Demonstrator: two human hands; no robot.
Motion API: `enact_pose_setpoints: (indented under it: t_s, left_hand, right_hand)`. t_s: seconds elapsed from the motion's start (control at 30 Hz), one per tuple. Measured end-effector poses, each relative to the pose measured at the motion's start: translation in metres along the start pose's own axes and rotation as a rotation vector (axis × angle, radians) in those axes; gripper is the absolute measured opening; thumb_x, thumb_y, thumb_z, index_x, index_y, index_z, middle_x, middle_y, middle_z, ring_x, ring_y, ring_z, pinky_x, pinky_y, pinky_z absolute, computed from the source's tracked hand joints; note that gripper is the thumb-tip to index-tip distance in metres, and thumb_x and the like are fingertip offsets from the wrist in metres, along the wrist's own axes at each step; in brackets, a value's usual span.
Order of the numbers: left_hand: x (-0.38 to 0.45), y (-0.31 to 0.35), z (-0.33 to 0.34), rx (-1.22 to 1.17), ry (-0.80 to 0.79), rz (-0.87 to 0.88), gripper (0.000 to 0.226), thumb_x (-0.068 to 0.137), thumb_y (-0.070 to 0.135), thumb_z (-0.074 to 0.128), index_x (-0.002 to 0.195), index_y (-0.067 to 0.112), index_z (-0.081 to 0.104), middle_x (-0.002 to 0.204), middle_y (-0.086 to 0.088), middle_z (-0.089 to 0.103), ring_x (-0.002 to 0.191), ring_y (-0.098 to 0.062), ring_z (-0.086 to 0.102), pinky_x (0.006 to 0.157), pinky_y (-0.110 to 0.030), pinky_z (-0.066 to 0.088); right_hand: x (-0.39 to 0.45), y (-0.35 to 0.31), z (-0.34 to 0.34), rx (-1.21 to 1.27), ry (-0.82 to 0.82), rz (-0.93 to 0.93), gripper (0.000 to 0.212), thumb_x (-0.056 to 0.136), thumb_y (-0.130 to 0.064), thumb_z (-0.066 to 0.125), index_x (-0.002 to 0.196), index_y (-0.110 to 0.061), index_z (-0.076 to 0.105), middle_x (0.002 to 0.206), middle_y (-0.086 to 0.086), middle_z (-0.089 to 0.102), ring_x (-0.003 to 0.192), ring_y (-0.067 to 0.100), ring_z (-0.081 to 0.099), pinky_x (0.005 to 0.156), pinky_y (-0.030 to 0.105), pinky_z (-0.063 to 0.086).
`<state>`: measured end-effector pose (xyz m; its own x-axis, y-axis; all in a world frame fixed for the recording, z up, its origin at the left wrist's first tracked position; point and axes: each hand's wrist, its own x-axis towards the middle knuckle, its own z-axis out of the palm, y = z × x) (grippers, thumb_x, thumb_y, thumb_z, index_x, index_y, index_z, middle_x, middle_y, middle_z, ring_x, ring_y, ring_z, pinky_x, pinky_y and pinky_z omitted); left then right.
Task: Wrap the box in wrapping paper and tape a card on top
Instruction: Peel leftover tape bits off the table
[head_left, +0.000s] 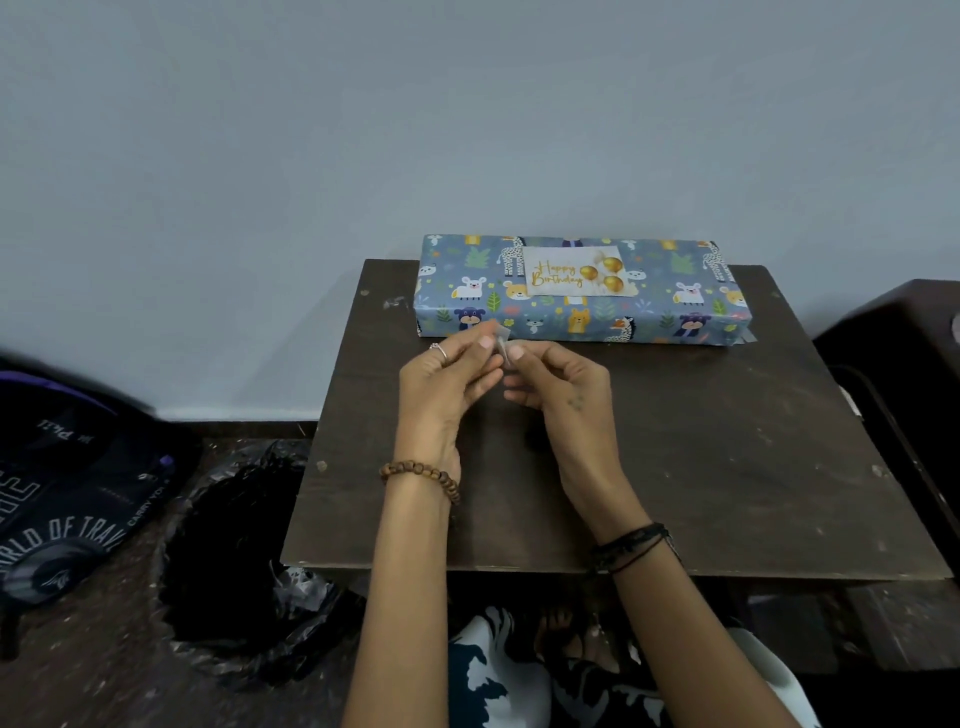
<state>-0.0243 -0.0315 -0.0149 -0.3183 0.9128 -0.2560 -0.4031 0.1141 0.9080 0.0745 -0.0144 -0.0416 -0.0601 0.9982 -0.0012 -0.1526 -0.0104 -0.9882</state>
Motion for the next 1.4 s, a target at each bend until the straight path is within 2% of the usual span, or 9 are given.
enact_pose_setpoints:
  t_s: [0.17, 0.4, 0.6, 0.73, 0.83, 1.03, 1.2, 1.33, 1.4]
  left_hand:
    - [0.004, -0.004, 0.001, 0.063, 0.039, 0.069, 0.04, 0.081, -0.006, 0.063, 0.114, 0.015, 0.06, 0.068, 0.005, 0.069, 0.065, -0.002, 0.064, 0.065, -0.015, 0.055]
    - [0.005, -0.01, 0.002, 0.068, 0.021, 0.073, 0.034, 0.079, -0.004, 0.066, 0.107, 0.015, 0.06, 0.062, 0.007, 0.068, 0.067, -0.004, 0.063, 0.067, -0.017, 0.054]
    - [0.008, -0.019, 0.01, 0.463, 0.146, 0.384, 0.038, 0.075, -0.003, 0.068, 0.099, 0.026, 0.062, 0.072, 0.0, 0.063, 0.074, -0.017, 0.061, 0.074, -0.03, 0.051]
    - [-0.005, -0.024, 0.02, 0.648, 0.171, 0.479, 0.05, 0.077, -0.006, 0.063, 0.113, 0.029, 0.061, 0.076, 0.009, 0.058, 0.077, -0.01, 0.057, 0.068, -0.008, 0.044]
    - [-0.01, -0.025, 0.023, 0.484, 0.093, 0.438, 0.058, 0.072, -0.014, 0.064, 0.111, 0.029, 0.058, 0.087, 0.001, 0.055, 0.065, 0.002, 0.055, 0.063, -0.006, 0.046]
    - [-0.006, -0.027, 0.015, 0.361, 0.089, 0.372, 0.047, 0.077, -0.006, 0.067, 0.11, 0.026, 0.057, 0.117, -0.004, 0.057, 0.084, -0.005, 0.058, 0.076, -0.01, 0.049]
    - [0.015, -0.028, 0.002, 0.41, 0.281, 0.392, 0.059, 0.081, 0.009, 0.067, 0.134, 0.021, 0.043, 0.136, 0.0, 0.044, 0.077, 0.002, 0.059, 0.087, -0.034, 0.052]
    - [0.028, -0.031, -0.008, 0.335, 0.31, 0.252, 0.082, 0.083, 0.013, 0.067, 0.148, 0.022, 0.018, 0.119, 0.0, 0.056, 0.061, 0.002, 0.061, 0.079, -0.032, 0.055]
    - [0.034, -0.031, -0.011, 0.281, 0.261, 0.221, 0.079, 0.084, 0.013, 0.066, 0.148, 0.022, 0.019, 0.117, 0.001, 0.055, 0.067, -0.008, 0.062, 0.063, -0.02, 0.056]
  right_hand:
    - [-0.004, -0.002, -0.002, -0.003, 0.016, 0.008, 0.014, 0.088, -0.008, 0.063, 0.097, -0.004, 0.072, 0.082, 0.012, 0.072, 0.074, 0.012, 0.067, 0.07, 0.022, 0.055]
    - [-0.002, -0.006, -0.008, 0.046, -0.011, 0.003, 0.014, 0.086, -0.007, 0.065, 0.098, -0.014, 0.066, 0.081, 0.013, 0.07, 0.072, 0.017, 0.068, 0.066, 0.023, 0.056]
    - [0.003, -0.007, -0.003, 0.182, -0.071, 0.182, 0.024, 0.095, -0.004, 0.045, 0.098, -0.007, 0.068, 0.094, 0.019, 0.07, 0.083, 0.023, 0.068, 0.073, 0.028, 0.057]
    - [0.001, -0.005, -0.006, 0.141, -0.053, 0.21, 0.006, 0.084, -0.013, 0.067, 0.087, -0.011, 0.072, 0.081, 0.008, 0.072, 0.083, 0.019, 0.068, 0.085, 0.039, 0.053]
    - [0.0, -0.007, -0.014, 0.189, -0.025, 0.224, 0.006, 0.083, -0.006, 0.067, 0.087, -0.008, 0.071, 0.075, 0.007, 0.07, 0.074, 0.015, 0.066, 0.074, 0.029, 0.056]
    - [0.003, -0.015, -0.046, -0.081, 0.198, 0.009, 0.025, 0.093, -0.002, 0.053, 0.116, -0.005, 0.062, 0.082, 0.007, 0.069, 0.07, 0.013, 0.067, 0.065, 0.018, 0.055]
    - [0.012, -0.013, -0.079, -0.044, 0.368, -0.023, 0.066, 0.094, 0.0, 0.048, 0.149, -0.023, 0.019, 0.077, 0.007, 0.068, 0.06, 0.008, 0.065, 0.062, 0.02, 0.056]
    - [0.017, -0.019, -0.099, 0.072, 0.423, 0.066, 0.086, 0.089, 0.002, 0.053, 0.15, -0.027, -0.001, 0.074, 0.011, 0.065, 0.062, 0.013, 0.063, 0.06, 0.024, 0.057]
    - [0.021, -0.025, -0.109, 0.127, 0.387, 0.136, 0.084, 0.087, 0.003, 0.054, 0.149, -0.03, 0.008, 0.073, 0.011, 0.065, 0.061, 0.014, 0.064, 0.056, 0.024, 0.056]
